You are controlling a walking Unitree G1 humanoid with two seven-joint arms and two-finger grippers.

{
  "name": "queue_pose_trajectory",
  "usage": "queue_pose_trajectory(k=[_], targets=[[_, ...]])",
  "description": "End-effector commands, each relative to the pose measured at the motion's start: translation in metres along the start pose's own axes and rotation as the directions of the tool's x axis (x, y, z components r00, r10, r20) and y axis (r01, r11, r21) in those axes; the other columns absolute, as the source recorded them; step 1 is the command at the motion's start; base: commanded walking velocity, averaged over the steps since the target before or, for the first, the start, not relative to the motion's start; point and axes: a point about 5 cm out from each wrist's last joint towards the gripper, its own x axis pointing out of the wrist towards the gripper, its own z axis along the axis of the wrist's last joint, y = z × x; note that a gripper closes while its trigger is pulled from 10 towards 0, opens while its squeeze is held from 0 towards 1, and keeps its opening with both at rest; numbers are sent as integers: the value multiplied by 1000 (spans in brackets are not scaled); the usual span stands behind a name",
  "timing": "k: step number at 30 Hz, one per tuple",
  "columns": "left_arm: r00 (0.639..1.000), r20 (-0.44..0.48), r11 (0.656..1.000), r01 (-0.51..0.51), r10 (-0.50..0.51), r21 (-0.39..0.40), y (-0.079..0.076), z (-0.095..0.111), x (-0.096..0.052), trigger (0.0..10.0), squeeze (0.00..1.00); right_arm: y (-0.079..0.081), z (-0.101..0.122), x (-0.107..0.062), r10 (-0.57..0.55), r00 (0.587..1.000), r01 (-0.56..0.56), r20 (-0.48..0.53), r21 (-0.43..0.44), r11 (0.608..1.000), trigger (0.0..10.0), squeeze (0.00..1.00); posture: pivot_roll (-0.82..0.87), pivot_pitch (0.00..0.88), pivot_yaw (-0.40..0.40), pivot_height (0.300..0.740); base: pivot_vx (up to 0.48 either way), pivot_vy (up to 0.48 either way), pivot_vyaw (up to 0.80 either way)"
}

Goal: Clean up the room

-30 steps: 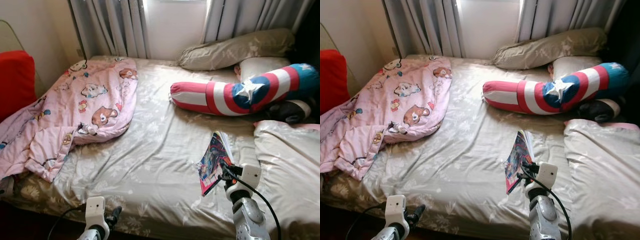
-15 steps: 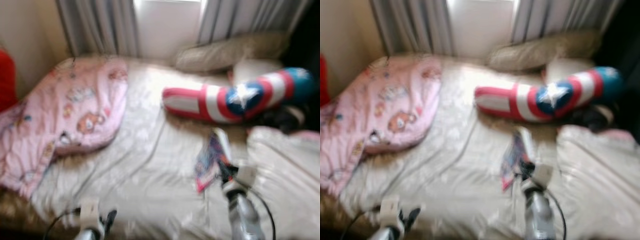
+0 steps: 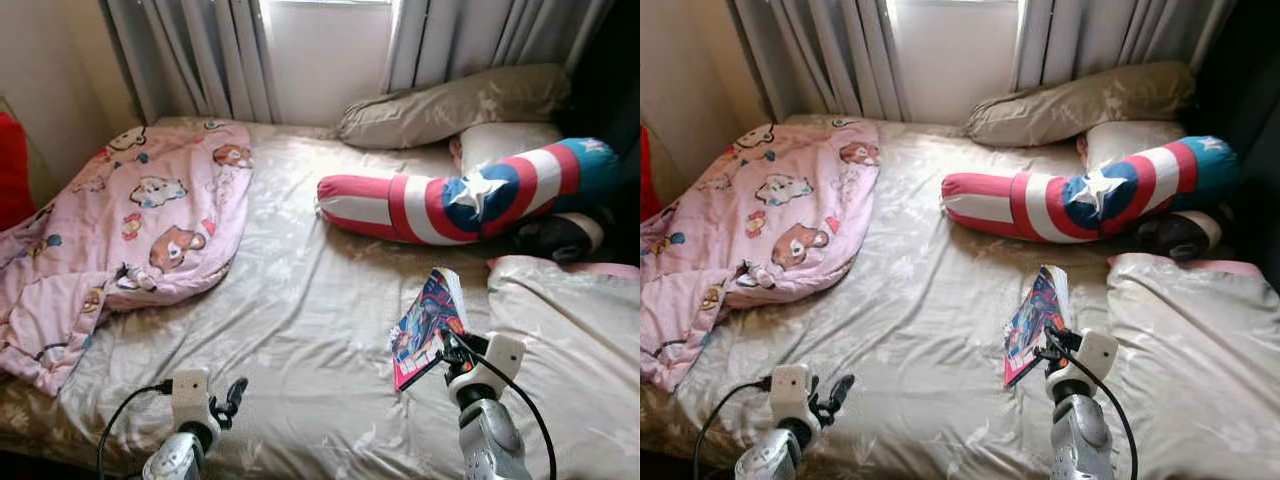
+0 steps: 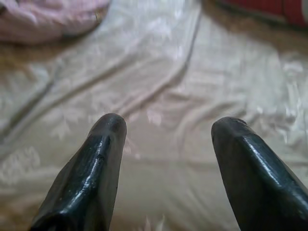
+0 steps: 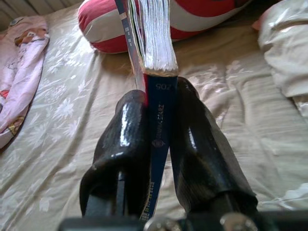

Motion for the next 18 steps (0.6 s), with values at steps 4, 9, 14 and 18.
queue_pose_trajectory(k=[4,9,14,18], targets=[[997,74,1000,23,-23,-8,-6,13,4,10000,0,7,10,8,23,1000,-22,17,-29,999,10000,0,73,26,-9,725,0,0,0],[996,88,1000,27,-26,-9,-8,13,3,10000,0,7,9,7,26,1000,-25,18,-18,1000,10000,0,69,26,-4,695,0,0,0],[995,90,999,34,-33,-11,-10,10,-1,10000,0,7,10,5,31,999,-32,40,12,999,10000,0,65,26,-2,695,0,0,0],[994,106,999,35,-33,-14,-11,11,-3,10000,0,6,8,6,42,999,-42,21,-15,999,10000,0,62,18,0,695,0,0,0]])
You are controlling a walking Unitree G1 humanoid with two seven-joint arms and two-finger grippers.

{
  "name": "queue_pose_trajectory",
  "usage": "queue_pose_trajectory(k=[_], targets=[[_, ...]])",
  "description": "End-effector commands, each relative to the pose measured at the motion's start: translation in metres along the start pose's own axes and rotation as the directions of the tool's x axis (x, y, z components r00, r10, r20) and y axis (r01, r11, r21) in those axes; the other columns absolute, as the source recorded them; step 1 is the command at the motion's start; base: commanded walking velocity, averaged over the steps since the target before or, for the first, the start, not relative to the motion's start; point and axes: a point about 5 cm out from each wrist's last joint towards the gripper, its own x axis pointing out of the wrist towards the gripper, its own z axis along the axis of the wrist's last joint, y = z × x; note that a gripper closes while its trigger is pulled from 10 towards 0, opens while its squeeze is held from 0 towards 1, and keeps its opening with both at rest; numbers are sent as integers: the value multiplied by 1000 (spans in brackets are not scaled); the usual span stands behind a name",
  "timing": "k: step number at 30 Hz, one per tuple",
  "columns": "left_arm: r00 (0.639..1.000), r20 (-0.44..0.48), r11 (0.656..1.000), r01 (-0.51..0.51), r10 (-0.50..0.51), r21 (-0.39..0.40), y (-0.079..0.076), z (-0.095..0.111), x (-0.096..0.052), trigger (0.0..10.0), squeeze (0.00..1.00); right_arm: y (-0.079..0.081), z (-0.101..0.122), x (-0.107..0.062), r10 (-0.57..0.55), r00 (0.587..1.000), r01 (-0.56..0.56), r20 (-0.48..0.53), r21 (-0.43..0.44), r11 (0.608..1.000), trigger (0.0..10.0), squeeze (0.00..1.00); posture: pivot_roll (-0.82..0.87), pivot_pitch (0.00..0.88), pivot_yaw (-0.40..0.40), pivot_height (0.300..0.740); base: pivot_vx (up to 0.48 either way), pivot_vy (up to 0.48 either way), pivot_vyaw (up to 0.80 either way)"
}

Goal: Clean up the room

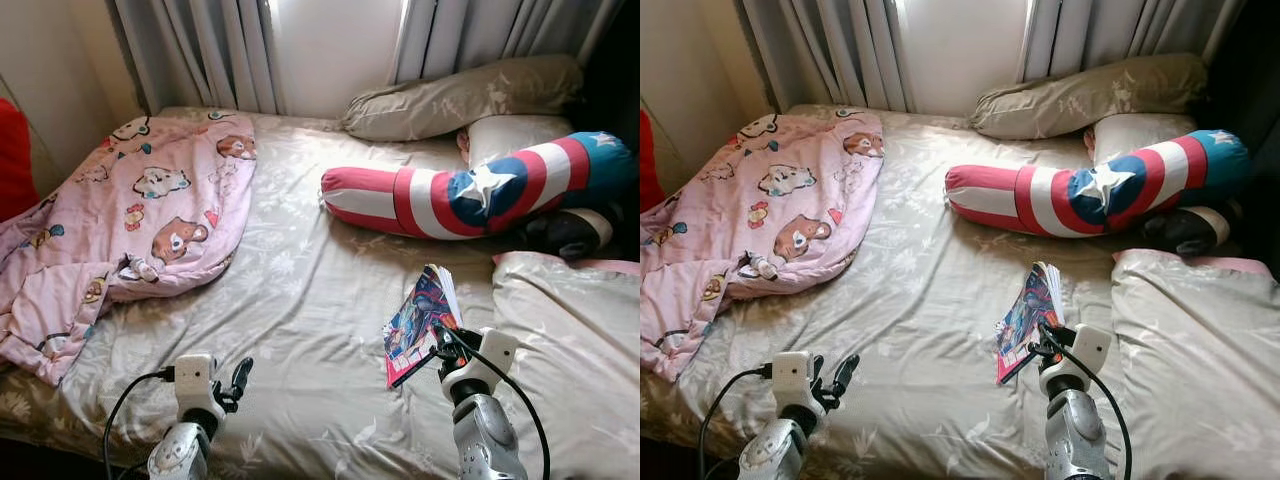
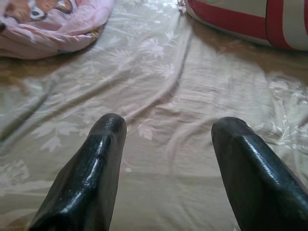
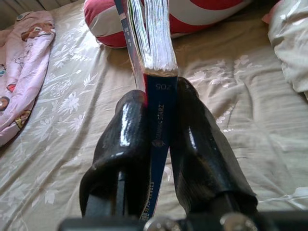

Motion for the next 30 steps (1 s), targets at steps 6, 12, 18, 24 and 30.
queue_pose_trajectory(k=[6,12,18,24,30], targets=[[1000,22,1000,7,-7,0,-2,3,-1,10000,0,2,10,3,19,998,-20,64,12,1000,10000,0,63,7,0,671,0,0,0],[1000,13,1000,12,-12,2,-2,1,-3,10000,0,2,11,3,13,997,-16,70,34,999,10000,0,59,0,3,671,0,0,0],[1000,8,1000,11,-11,4,-2,0,-5,10000,0,1,8,4,6,999,-6,42,6,1000,10000,0,65,0,4,666,0,0,0],[1000,9,1000,13,-13,4,-2,1,-6,10000,0,4,9,3,25,997,-28,72,40,999,10000,0,65,0,6,637,0,0,0],[1000,23,1000,11,-11,4,-2,6,-4,10000,0,7,9,4,37,997,-40,71,49,998,10000,0,66,1,5,637,0,0,0]])
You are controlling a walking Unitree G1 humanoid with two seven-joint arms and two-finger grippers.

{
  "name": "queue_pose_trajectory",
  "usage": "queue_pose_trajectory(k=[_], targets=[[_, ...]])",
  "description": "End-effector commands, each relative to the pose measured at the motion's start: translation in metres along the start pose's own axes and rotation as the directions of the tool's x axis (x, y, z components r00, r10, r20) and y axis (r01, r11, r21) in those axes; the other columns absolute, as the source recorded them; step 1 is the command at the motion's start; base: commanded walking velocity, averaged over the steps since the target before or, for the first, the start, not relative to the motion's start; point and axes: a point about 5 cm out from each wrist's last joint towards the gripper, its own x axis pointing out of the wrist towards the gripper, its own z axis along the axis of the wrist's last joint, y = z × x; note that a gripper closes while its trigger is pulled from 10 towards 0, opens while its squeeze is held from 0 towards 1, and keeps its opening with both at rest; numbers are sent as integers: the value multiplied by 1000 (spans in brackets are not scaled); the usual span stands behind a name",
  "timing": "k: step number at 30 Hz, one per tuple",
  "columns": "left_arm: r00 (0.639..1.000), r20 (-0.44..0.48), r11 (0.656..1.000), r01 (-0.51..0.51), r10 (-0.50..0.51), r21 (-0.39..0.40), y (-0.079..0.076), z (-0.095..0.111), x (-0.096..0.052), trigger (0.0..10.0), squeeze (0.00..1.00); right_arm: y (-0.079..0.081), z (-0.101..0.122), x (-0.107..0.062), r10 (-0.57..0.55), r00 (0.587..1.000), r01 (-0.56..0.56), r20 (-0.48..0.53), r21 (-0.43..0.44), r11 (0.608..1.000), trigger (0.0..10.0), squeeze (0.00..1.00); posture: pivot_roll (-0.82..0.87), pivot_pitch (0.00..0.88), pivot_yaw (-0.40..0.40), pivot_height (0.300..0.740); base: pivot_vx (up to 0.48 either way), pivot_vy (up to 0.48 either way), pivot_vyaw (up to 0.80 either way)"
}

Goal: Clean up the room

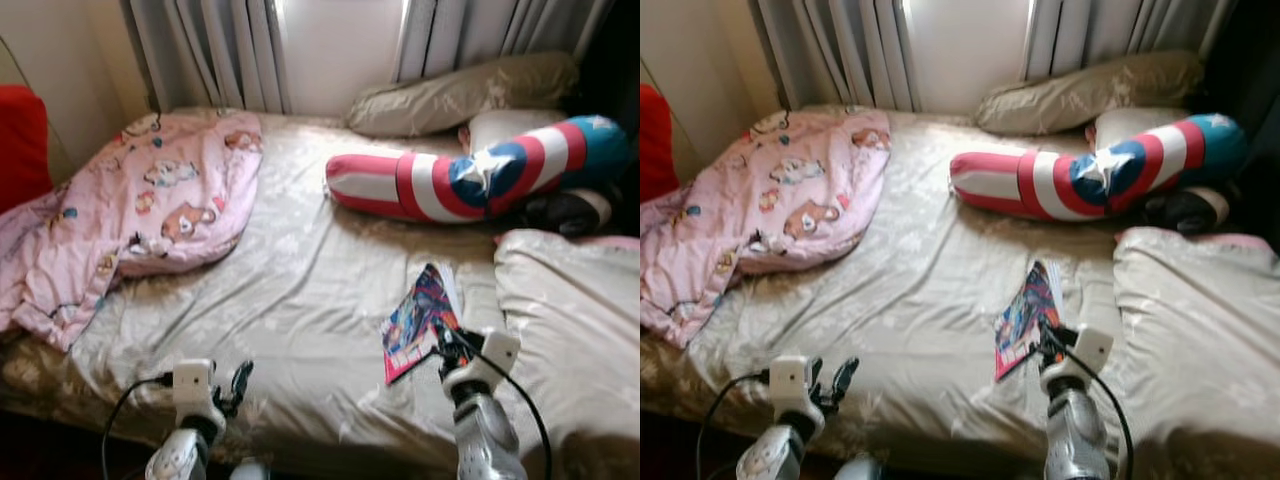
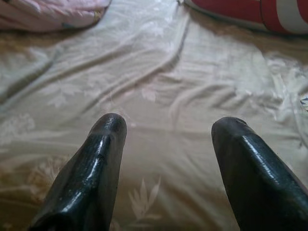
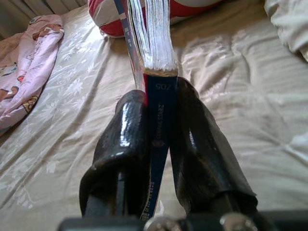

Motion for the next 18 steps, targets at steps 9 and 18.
queue_pose_trajectory(k=[9,18], targets=[[1000,9,1000,2,-2,7,1,7,4,10000,0,6,11,7,46,998,-48,49,30,998,10000,0,73,14,6,637,0,0,0],[1000,8,1000,8,-8,7,0,8,5,10000,0,11,12,6,63,995,-67,74,48,997,10000,0,74,21,11,637,57,0,0]])
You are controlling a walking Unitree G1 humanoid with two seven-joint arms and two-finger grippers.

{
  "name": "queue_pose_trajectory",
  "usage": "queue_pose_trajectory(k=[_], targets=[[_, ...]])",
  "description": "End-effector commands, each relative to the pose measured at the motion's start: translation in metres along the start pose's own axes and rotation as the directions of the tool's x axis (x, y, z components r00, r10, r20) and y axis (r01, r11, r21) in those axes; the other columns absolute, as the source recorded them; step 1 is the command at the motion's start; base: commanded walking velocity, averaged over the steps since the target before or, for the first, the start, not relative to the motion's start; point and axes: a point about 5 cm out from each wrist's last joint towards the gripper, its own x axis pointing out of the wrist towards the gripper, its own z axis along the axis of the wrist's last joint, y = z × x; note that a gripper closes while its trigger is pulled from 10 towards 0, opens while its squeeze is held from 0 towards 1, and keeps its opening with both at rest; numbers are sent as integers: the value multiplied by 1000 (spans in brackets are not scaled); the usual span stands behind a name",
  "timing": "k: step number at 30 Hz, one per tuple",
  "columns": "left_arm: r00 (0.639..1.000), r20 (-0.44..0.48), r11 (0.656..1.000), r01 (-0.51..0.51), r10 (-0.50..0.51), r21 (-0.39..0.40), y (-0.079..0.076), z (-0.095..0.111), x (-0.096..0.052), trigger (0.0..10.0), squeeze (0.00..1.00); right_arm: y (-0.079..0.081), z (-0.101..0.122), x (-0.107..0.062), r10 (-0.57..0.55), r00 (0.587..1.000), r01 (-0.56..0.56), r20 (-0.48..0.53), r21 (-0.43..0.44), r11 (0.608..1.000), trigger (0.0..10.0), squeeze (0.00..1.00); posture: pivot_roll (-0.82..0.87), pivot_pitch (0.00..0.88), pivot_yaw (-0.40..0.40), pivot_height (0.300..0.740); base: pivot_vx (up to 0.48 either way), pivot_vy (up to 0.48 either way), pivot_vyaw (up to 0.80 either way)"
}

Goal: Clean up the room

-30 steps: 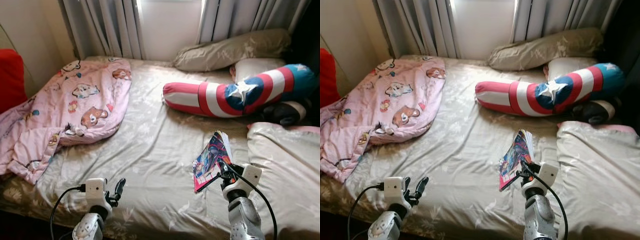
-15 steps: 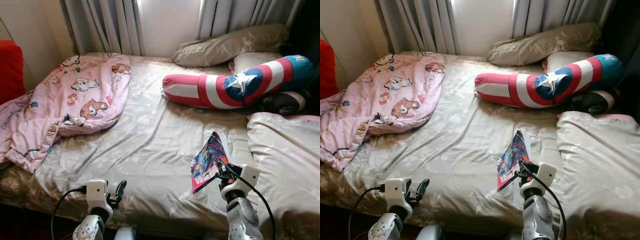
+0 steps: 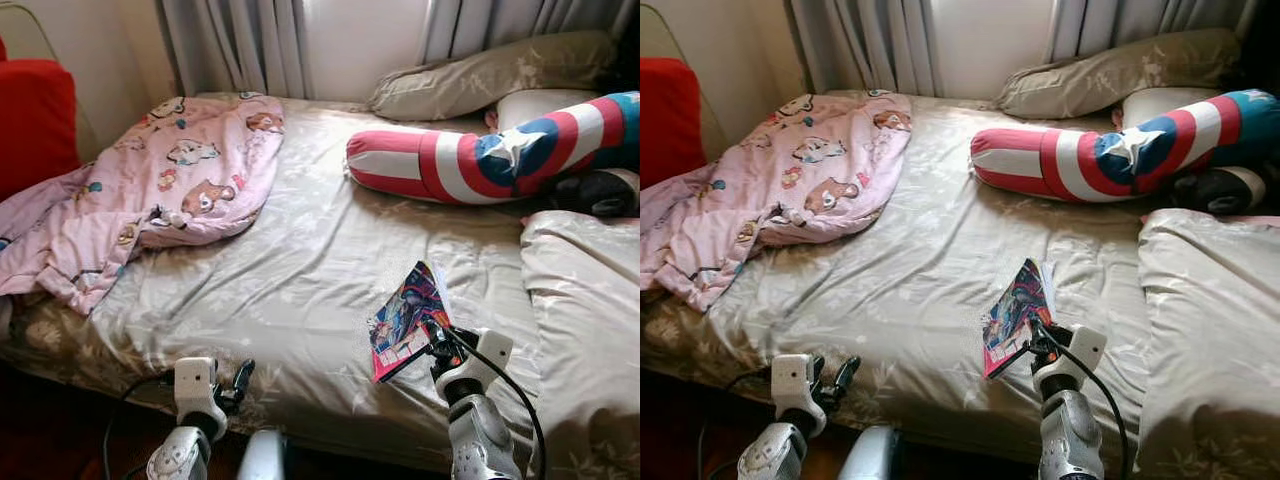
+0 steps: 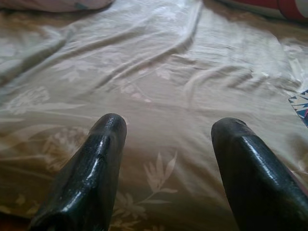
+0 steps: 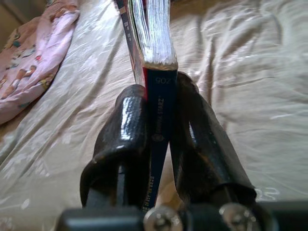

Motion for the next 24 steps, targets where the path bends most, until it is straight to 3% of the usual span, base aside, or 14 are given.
queue_pose_trajectory(k=[1,24], targets=[[1000,1,1000,-1,1,4,2,3,1,10000,0,5,15,6,23,997,-24,77,8,1000,10000,0,75,23,14,637,285,0,0],[1000,-5,1000,6,-6,13,6,3,0,10000,0,6,23,13,19,995,-22,99,28,999,10000,0,85,41,26,637,337,0,0]])
